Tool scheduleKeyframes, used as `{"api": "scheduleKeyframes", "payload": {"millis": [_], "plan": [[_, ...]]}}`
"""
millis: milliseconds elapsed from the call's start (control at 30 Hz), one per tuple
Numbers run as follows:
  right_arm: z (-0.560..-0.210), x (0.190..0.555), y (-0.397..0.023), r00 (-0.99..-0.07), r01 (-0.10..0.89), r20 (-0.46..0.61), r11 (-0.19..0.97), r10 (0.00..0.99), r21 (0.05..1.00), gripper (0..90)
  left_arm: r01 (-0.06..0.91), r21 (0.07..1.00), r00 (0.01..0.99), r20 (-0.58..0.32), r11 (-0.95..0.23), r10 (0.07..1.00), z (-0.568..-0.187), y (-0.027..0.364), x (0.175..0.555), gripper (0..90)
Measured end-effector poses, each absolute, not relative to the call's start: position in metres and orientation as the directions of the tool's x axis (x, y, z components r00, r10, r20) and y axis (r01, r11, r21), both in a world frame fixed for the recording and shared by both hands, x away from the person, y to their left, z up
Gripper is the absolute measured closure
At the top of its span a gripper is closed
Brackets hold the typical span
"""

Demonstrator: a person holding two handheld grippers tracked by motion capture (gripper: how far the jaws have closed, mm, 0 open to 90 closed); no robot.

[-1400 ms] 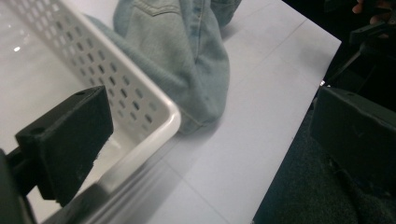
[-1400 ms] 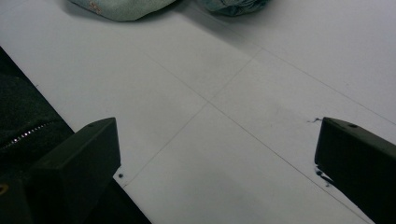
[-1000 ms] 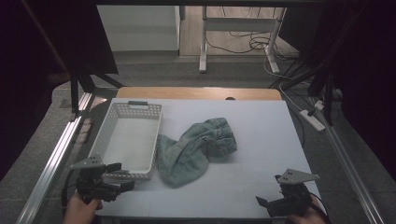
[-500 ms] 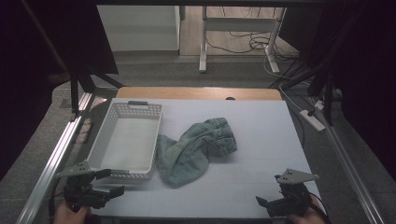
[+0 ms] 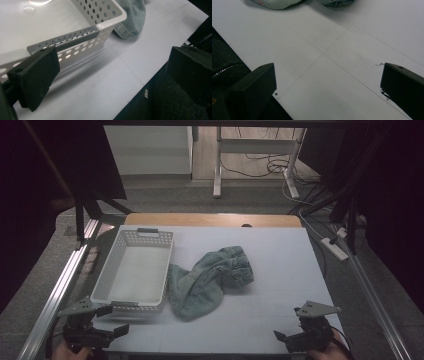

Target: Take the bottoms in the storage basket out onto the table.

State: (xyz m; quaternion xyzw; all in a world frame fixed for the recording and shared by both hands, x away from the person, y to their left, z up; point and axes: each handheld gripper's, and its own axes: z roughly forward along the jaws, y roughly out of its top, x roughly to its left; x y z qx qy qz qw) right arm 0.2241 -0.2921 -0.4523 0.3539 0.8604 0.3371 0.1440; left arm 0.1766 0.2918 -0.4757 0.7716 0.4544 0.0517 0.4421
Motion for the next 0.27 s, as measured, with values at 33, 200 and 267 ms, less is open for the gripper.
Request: {"api": "scheduleKeyframes", "payload": {"millis": [33, 200, 267], "plan": [[-0.4523, 0.2242, -0.2920, -0.708, 0.512, -0.009, 0.523, 0.706, 0.681, 0.8, 0.657, 0.728, 0.580, -0.321, -0.196, 0.749, -0.4757, 0.2924, 0.1757, 0.0], [-0.4523, 0.2246, -0.2919, -0.708, 0.515, -0.007, 0.522, 0.706, 0.680, 0.8, 0.666, 0.721, 0.571, -0.330, -0.190, 0.752, -0.4763, 0.2949, 0.1744, 0.0], [-0.4529, 0.2247, -0.2917, -0.708, 0.514, -0.011, 0.527, 0.706, 0.677, 0.8, 0.671, 0.717, 0.570, -0.336, -0.189, 0.750, -0.4764, 0.2948, 0.1755, 0.0]]}}
